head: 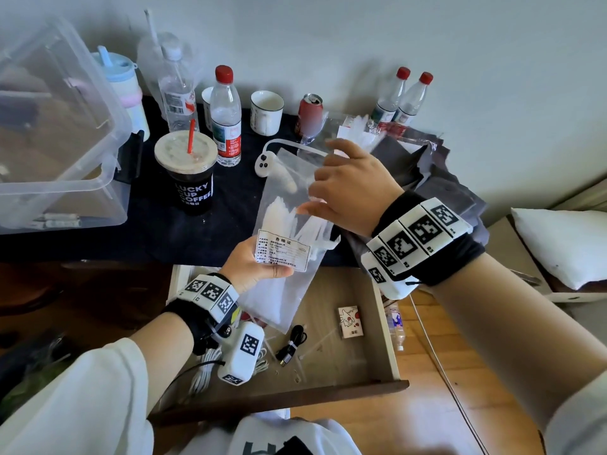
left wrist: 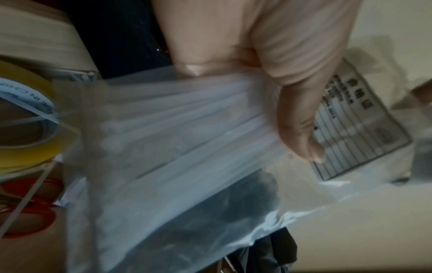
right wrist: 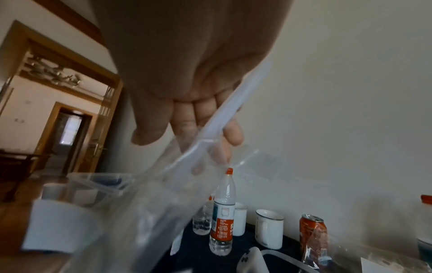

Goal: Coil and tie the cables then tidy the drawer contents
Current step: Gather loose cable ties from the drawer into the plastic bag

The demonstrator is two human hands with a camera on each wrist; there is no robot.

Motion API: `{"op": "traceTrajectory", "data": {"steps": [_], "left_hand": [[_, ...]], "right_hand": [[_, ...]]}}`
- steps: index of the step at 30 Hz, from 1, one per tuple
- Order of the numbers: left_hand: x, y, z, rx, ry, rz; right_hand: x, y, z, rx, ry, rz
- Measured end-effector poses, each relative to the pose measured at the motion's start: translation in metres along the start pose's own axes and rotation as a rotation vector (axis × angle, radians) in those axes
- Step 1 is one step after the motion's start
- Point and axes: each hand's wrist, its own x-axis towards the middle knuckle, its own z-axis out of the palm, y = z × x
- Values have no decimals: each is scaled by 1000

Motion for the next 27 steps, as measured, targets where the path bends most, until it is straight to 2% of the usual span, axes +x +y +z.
{"op": "traceTrajectory", "data": {"steps": [2, 4, 6, 9, 10, 12, 14, 16, 17, 20, 21, 22, 25, 26, 27], "left_hand": [[3, 0, -1, -17, 36, 12], [5, 1, -2, -47, 57, 19], [8, 2, -2, -54, 57, 29], [9, 3, -3, -46, 49, 35], [9, 3, -3, -38, 45, 37], [9, 3, -1, -18, 34, 42], [9, 3, 1, 0, 21, 48], [9, 2, 1, 14, 9, 45], [9, 0, 0, 28, -2, 39], [8, -1, -2, 58, -47, 33], [8, -1, -2, 59, -60, 31], [8, 0, -2, 53, -70, 34], [8, 8, -4, -16, -61, 46], [8, 10, -5, -46, -42, 43], [8, 11, -6, -68, -19, 39]], "right_hand": [[-2, 0, 0, 90, 176, 25], [-4, -1, -5, 209, 291, 112], [-8, 0, -6, 328, 410, 287], [-13, 3, -8, 663, 531, 540], [-14, 3, -7, 749, 516, 567], [-16, 0, -4, 798, 409, 514], [-17, -4, 3, 792, 222, 427], [-19, -8, 7, 789, 70, 456], [-20, -8, 8, 797, 90, 496], [-18, -3, 7, 900, 342, 627], [-16, -1, 5, 958, 371, 648], [-15, 2, 6, 996, 342, 641], [-15, 4, 10, 916, 78, 498], [-18, 4, 13, 890, 64, 489], [-21, 5, 15, 899, 112, 516]]}}
